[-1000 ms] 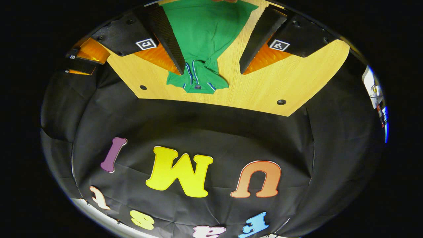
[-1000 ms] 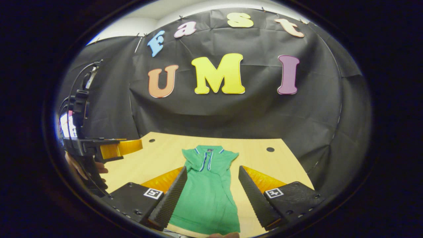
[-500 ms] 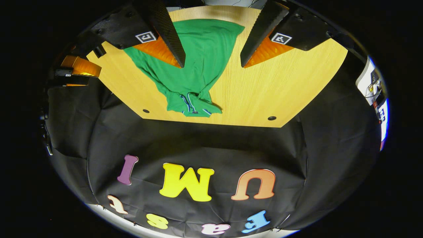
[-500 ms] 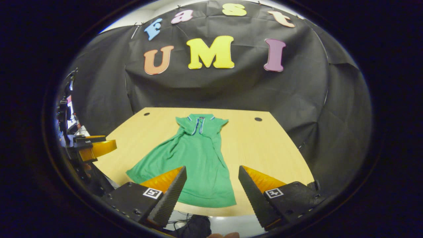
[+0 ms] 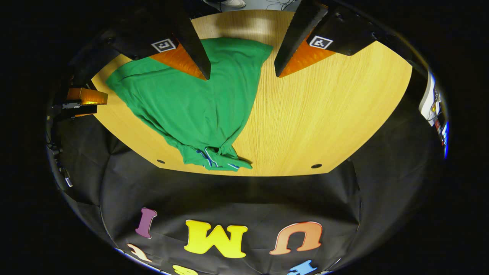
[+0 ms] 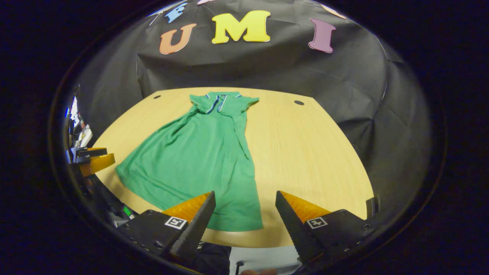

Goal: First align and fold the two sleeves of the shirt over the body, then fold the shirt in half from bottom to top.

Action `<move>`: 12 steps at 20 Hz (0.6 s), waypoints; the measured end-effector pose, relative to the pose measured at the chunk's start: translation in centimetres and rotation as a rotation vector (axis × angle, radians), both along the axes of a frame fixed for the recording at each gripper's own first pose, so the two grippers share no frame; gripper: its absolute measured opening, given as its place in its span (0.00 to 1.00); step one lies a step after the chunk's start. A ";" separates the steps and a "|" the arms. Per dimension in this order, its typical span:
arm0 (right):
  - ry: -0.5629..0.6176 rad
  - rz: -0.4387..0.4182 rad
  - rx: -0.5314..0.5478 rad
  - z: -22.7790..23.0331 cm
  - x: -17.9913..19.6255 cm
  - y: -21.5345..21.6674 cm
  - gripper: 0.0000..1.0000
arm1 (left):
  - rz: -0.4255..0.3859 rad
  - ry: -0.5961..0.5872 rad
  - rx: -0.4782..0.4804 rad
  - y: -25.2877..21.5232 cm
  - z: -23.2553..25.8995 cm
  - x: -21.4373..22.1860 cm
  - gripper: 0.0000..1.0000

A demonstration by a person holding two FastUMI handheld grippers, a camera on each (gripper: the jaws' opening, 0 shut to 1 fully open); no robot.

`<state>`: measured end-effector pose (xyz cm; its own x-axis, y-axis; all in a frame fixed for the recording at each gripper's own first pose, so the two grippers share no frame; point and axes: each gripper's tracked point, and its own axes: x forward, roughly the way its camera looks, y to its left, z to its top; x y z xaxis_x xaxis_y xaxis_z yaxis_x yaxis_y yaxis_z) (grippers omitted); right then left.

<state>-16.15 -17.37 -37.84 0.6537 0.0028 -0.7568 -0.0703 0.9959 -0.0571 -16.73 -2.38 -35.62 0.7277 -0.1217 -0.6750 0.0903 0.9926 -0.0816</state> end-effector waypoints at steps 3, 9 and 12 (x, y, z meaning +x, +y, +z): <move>0.055 0.008 -0.015 -3.1 0.2 -0.2 0.98 | -0.008 0.050 0.024 0.2 -2.6 0.1 1.00; 0.093 0.034 0.000 -4.8 0.0 0.1 0.96 | -0.049 0.114 0.028 -0.2 -4.8 -0.4 1.00; 0.127 0.024 0.071 -5.4 -0.4 1.0 0.84 | -0.050 0.120 0.068 -0.4 -4.9 -0.4 1.00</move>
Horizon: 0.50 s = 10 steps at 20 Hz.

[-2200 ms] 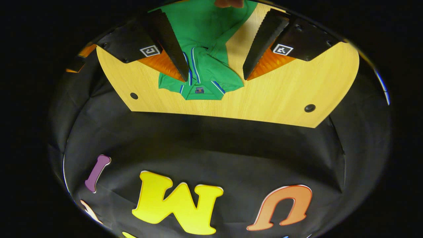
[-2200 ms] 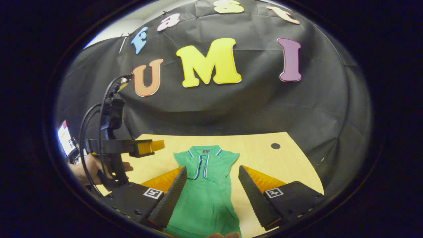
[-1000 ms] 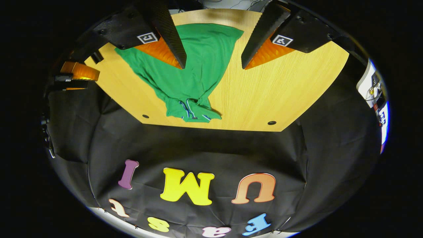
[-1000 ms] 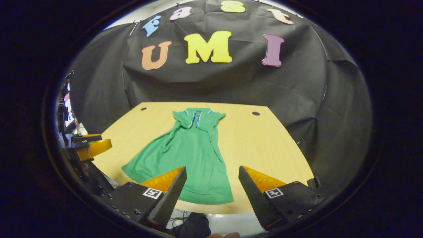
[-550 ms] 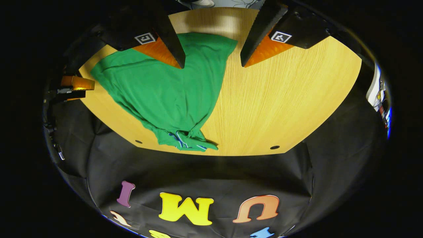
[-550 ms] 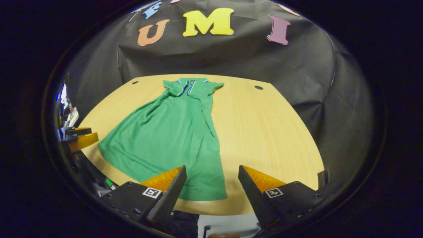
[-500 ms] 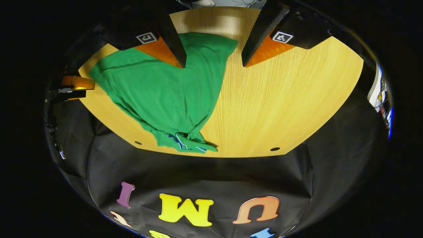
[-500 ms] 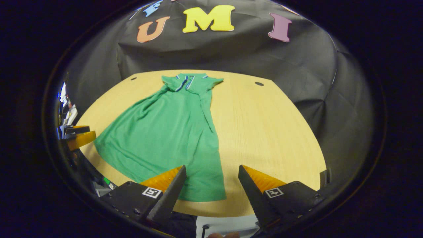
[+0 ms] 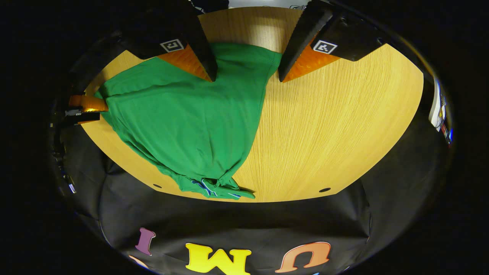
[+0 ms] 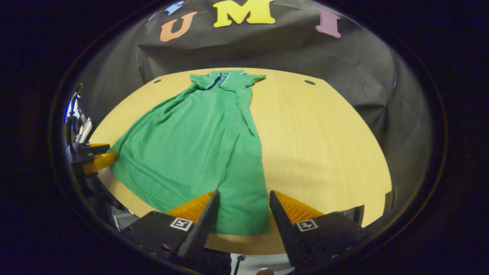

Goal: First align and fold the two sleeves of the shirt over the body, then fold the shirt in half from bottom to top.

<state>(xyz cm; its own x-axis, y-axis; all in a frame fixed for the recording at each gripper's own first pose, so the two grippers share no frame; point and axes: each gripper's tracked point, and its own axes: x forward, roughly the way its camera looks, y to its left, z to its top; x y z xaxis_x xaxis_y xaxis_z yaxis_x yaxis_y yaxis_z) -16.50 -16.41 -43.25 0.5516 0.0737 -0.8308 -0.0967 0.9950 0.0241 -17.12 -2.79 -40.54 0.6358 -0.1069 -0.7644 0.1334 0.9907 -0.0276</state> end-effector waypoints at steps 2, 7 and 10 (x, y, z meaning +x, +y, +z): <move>0.003 -0.016 0.010 0.0 -0.1 -0.1 0.64 | 0.025 0.006 -0.023 -0.2 -0.2 -0.4 0.96; 0.008 -0.020 0.026 0.0 -0.2 0.5 0.06 | 0.071 0.027 -0.067 -1.3 0.1 -0.9 0.15; 0.032 -0.007 0.043 0.5 -0.4 1.2 0.00 | 0.075 0.058 -0.110 -2.2 0.4 -1.3 0.07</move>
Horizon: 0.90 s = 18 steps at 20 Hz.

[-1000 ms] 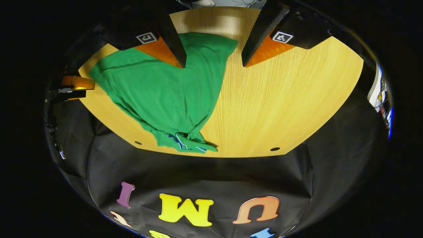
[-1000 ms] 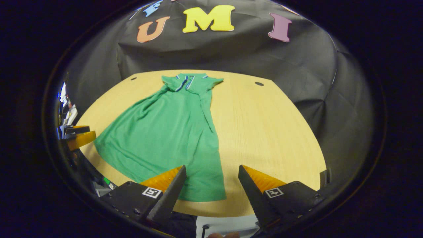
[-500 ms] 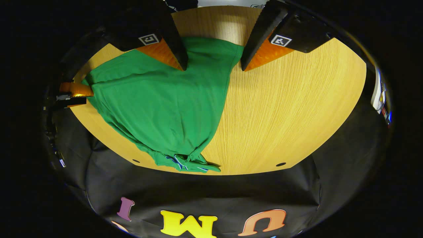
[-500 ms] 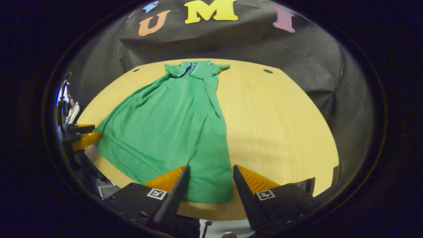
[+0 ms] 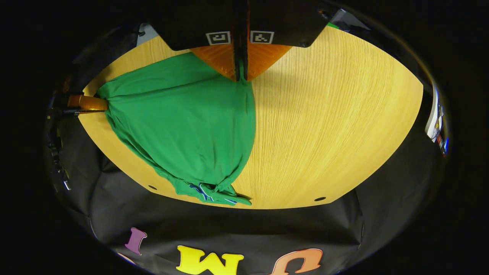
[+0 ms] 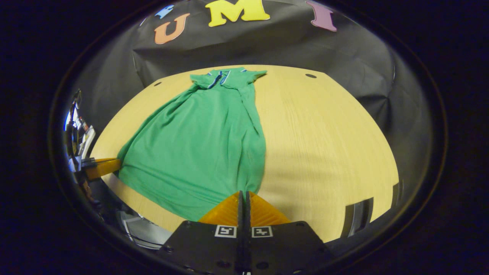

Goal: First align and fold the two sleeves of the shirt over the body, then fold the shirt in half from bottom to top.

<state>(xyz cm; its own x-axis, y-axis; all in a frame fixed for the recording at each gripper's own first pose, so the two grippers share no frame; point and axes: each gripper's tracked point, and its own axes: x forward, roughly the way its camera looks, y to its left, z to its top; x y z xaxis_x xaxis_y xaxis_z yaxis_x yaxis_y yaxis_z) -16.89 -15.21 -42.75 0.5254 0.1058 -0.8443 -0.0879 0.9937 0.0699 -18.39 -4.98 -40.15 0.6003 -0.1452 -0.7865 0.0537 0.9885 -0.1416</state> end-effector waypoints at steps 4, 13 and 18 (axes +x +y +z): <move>-0.051 -0.026 0.042 3.0 1.0 0.3 0.00 | -0.006 -0.020 -0.018 -0.1 2.0 -0.1 0.06; -0.138 -0.035 0.091 9.0 5.0 0.6 0.00 | -0.013 -0.123 -0.021 -0.4 8.5 4.4 0.06; -0.199 -0.040 0.114 12.2 10.0 0.3 0.00 | 0.010 -0.174 -0.036 -0.3 11.2 9.1 0.06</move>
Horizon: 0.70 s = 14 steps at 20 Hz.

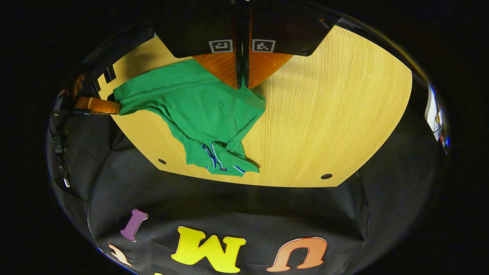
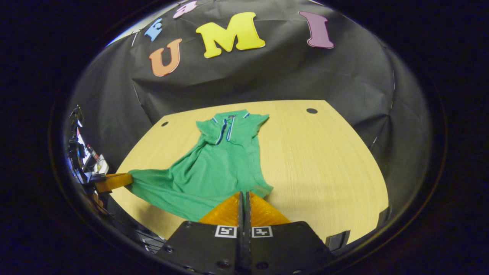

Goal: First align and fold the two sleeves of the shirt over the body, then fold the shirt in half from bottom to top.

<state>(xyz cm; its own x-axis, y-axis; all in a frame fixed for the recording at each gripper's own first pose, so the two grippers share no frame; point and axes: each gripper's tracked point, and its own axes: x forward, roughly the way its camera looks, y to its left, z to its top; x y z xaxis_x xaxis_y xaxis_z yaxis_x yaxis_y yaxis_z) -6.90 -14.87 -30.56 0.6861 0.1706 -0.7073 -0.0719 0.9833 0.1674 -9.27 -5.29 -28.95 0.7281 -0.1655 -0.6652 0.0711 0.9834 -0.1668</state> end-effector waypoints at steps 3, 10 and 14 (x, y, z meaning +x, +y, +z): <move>-0.033 -0.005 0.032 1.9 3.5 0.0 0.00 | 0.000 -0.043 0.010 0.3 2.0 3.2 0.06; -0.095 -0.015 0.045 4.7 12.1 -0.1 0.00 | -0.020 -0.119 0.020 0.1 4.5 11.7 0.06; -0.125 -0.009 0.041 6.2 17.2 -0.2 0.01 | -0.020 -0.167 0.014 -0.2 5.9 17.0 0.06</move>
